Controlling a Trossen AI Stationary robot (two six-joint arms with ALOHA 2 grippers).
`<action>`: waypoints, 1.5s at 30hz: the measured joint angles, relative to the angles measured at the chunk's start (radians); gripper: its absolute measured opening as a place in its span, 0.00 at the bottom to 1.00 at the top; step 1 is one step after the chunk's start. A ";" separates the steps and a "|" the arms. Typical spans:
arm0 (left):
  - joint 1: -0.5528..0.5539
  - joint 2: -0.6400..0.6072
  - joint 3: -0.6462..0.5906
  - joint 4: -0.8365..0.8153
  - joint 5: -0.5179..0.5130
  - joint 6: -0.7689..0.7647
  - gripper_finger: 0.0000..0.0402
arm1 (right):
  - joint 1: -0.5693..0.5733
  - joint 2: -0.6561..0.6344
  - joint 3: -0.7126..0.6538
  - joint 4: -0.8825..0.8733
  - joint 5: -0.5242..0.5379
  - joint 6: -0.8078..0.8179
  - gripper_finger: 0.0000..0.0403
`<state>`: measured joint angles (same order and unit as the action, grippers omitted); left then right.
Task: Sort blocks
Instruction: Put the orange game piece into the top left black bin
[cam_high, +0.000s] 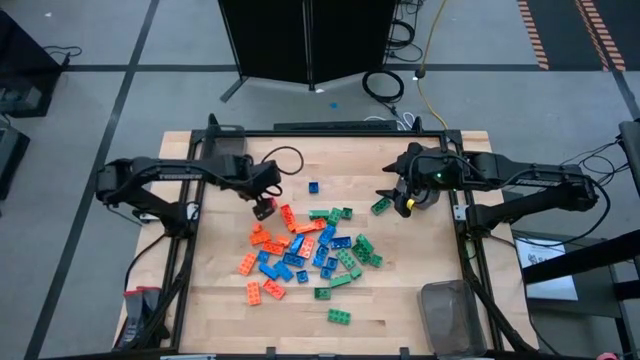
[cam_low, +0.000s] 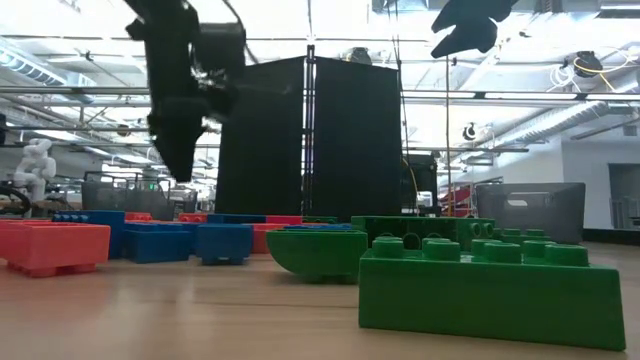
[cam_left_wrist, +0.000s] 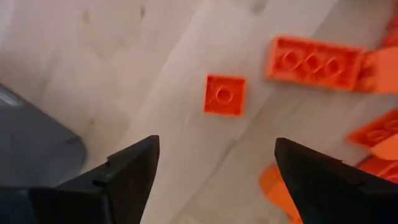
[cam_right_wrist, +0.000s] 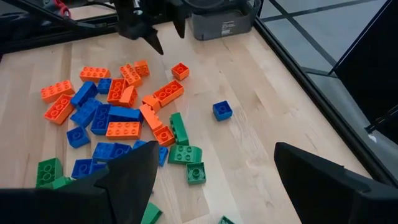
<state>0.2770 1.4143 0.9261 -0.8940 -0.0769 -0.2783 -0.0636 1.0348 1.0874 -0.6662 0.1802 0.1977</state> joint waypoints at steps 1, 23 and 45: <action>0.009 0.000 -0.021 0.021 0.010 -0.001 0.81 | 0.000 0.000 0.000 0.000 0.000 0.000 0.78; 0.028 0.165 -0.049 0.193 0.034 0.073 0.81 | 0.000 0.000 0.000 0.003 0.001 0.012 0.78; 0.024 0.236 -0.046 0.203 -0.012 0.103 0.30 | -0.001 0.000 0.000 0.002 0.002 0.052 0.78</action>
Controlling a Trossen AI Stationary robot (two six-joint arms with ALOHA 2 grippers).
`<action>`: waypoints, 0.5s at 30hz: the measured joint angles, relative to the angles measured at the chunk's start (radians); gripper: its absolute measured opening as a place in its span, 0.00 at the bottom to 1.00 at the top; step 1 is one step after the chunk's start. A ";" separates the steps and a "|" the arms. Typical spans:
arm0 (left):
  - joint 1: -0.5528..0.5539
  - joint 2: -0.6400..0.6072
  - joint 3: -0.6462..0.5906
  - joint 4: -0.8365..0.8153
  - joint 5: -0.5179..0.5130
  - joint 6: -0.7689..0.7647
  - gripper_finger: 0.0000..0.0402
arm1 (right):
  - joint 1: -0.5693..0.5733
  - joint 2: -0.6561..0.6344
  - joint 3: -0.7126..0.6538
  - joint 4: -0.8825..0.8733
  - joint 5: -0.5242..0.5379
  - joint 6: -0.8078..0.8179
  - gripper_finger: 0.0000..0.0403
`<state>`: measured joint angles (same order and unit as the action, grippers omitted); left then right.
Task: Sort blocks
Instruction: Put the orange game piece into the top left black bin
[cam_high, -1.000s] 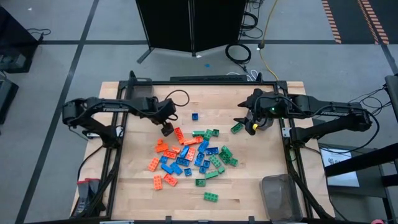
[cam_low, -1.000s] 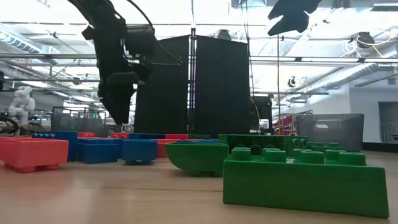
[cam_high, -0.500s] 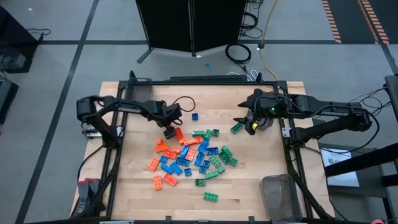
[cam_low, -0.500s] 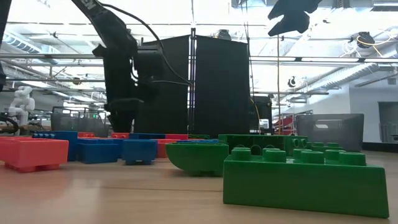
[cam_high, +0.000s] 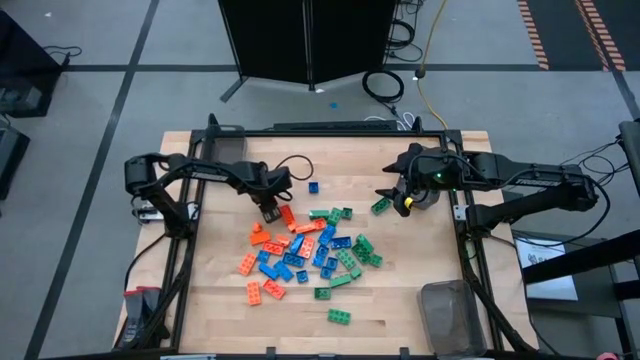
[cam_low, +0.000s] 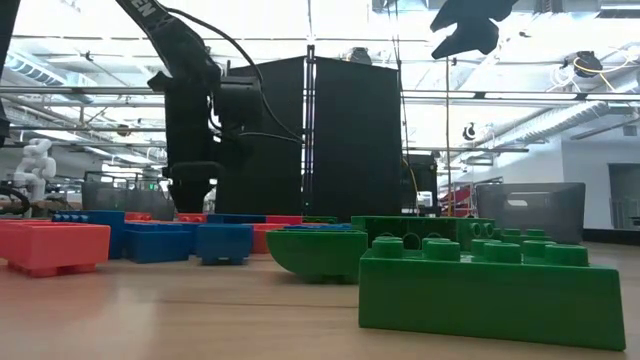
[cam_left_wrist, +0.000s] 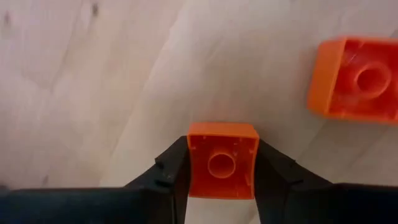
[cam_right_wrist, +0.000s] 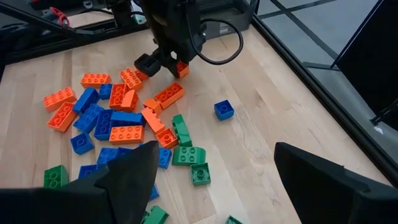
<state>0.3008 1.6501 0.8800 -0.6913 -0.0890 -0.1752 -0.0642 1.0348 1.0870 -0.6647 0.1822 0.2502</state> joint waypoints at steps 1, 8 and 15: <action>0.000 -0.004 0.001 -0.015 0.001 -0.001 0.30 | 0.000 0.000 0.000 0.000 0.000 0.000 0.78; 0.000 -0.058 0.083 -0.106 0.006 -0.027 0.30 | 0.000 0.000 -0.001 0.000 0.000 0.000 0.78; 0.020 -0.172 0.249 -0.312 -0.219 -0.088 0.30 | 0.000 0.000 -0.001 0.000 0.000 0.000 0.78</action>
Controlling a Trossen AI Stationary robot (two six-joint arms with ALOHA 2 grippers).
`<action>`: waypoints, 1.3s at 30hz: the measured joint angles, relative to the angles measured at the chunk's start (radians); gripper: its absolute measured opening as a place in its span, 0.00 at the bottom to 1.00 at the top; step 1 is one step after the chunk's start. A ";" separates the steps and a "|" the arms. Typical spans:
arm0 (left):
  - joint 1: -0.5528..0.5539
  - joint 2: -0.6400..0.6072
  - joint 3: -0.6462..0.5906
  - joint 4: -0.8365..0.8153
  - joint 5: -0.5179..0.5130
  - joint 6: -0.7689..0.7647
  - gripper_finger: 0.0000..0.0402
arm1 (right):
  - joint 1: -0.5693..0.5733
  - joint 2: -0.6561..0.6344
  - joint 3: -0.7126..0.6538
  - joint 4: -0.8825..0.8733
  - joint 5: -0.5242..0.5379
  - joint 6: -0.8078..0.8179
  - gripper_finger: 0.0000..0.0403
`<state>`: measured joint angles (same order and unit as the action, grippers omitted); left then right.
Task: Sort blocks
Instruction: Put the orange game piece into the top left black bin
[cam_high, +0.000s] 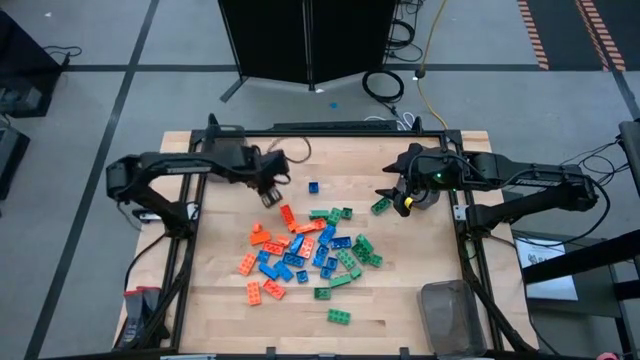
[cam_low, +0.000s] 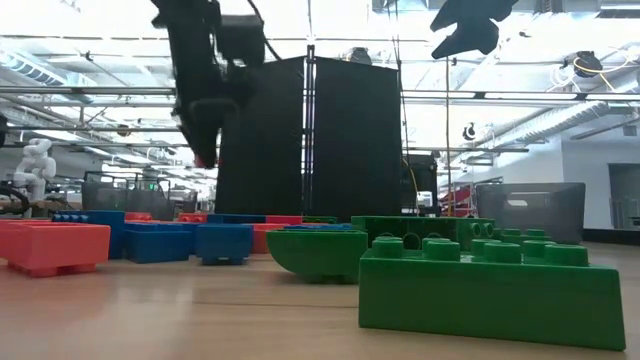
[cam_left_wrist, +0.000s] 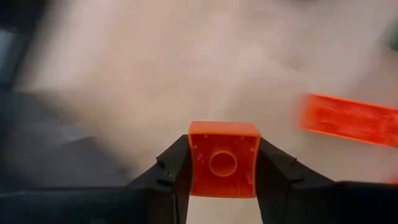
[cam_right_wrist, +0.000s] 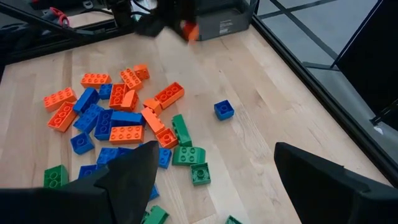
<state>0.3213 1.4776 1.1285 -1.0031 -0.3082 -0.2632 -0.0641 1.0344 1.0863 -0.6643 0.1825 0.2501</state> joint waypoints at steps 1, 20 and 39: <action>0.018 -0.020 0.018 -0.019 -0.040 -0.021 0.30 | 0.000 0.000 0.000 0.000 0.000 0.000 0.78; 0.599 -0.162 0.026 -0.035 0.000 -0.135 0.30 | 0.000 0.000 0.000 0.002 0.003 0.026 0.78; 0.601 0.021 0.026 -0.020 -0.045 -0.202 0.38 | 0.000 0.000 0.000 0.001 0.004 0.026 0.78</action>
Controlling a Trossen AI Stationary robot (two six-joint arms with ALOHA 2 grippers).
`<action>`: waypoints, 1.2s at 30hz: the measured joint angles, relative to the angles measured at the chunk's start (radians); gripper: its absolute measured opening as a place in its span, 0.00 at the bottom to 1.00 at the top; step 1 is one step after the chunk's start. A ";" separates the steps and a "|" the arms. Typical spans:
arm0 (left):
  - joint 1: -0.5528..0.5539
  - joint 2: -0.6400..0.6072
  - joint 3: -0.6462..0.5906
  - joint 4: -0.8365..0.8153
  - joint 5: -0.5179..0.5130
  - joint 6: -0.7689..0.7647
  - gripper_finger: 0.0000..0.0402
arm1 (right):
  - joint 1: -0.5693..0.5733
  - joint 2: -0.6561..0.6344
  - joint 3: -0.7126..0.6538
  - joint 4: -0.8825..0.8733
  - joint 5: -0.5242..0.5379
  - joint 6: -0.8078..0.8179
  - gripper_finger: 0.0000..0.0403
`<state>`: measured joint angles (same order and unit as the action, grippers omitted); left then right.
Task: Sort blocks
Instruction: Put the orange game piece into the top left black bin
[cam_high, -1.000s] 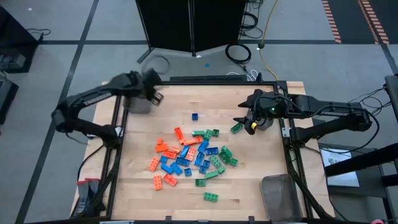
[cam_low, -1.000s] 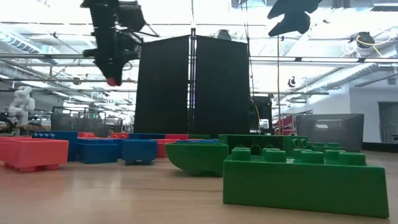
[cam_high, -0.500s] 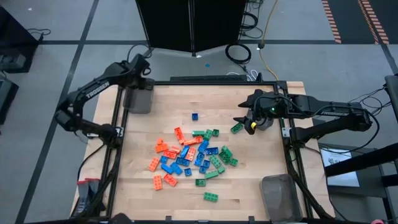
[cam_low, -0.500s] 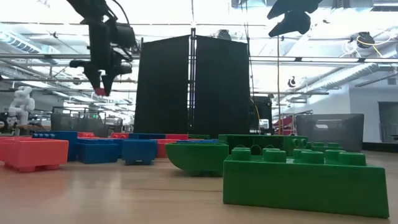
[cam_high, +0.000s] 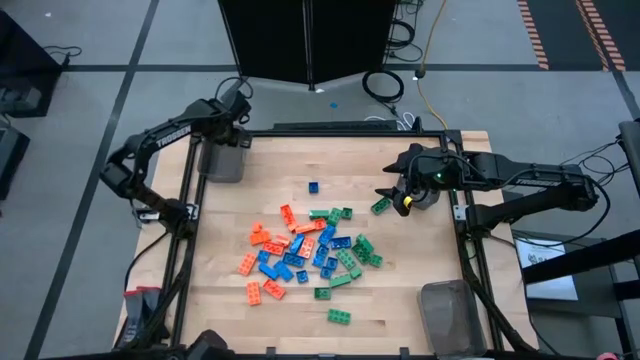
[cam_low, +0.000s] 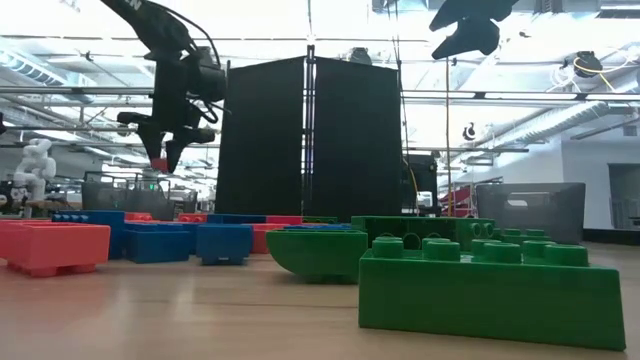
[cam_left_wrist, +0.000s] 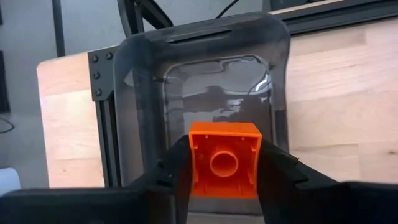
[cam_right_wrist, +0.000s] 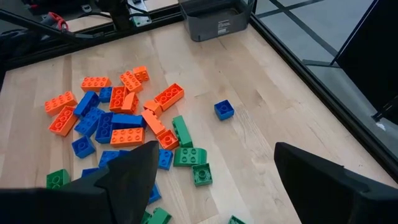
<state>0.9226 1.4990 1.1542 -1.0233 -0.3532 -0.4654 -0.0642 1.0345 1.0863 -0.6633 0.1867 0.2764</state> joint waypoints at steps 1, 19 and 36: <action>0.000 0.000 0.000 -0.001 0.000 0.000 0.43 | 0.000 0.000 0.000 0.000 0.000 0.000 0.78; -0.231 0.000 0.000 -0.031 0.312 0.333 0.73 | 0.000 0.000 0.000 -0.006 0.000 -0.023 0.78; -0.749 0.007 0.000 0.137 0.313 0.904 0.71 | 0.000 0.000 0.000 -0.007 -0.004 -0.026 0.78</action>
<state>0.1738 1.5064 1.1542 -0.8862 -0.0398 0.4389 -0.0642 1.0344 1.0863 -0.6707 0.1826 0.2500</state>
